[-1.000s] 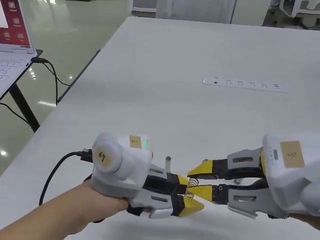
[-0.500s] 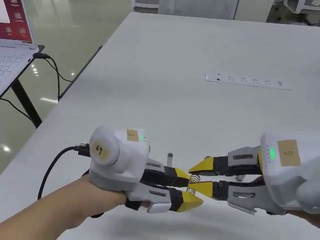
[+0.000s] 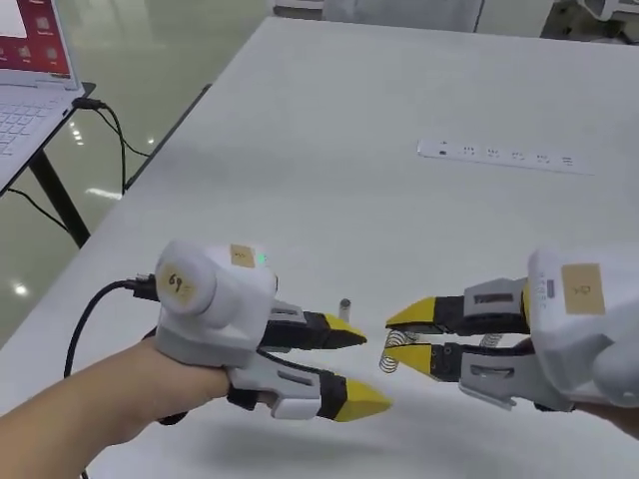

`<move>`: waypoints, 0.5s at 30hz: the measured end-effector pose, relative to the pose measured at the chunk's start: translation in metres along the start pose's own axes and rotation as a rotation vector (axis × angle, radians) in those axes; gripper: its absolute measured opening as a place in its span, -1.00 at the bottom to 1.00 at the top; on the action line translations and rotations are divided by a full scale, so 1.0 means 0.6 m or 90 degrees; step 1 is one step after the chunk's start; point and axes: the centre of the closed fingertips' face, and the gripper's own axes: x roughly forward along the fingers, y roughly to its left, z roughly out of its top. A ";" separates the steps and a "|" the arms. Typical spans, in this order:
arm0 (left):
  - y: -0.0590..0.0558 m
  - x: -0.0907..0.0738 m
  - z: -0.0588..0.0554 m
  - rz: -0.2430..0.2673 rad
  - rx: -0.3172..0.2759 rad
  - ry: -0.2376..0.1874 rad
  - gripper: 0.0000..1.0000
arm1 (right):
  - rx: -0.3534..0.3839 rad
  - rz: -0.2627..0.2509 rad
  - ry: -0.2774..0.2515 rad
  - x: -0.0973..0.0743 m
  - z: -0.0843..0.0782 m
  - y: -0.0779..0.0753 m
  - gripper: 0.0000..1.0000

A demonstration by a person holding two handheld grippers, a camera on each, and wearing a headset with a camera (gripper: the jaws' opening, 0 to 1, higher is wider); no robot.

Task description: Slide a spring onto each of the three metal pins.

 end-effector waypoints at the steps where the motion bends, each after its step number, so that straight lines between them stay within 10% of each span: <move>1: 0.002 -0.004 -0.001 0.005 0.000 -0.002 -0.18 | -0.001 -0.001 0.000 0.001 0.000 -0.001 -0.86; 15: 0.028 -0.057 -0.017 0.056 -0.029 -0.015 0.42 | 0.003 -0.018 0.009 0.002 -0.007 -0.010 -0.86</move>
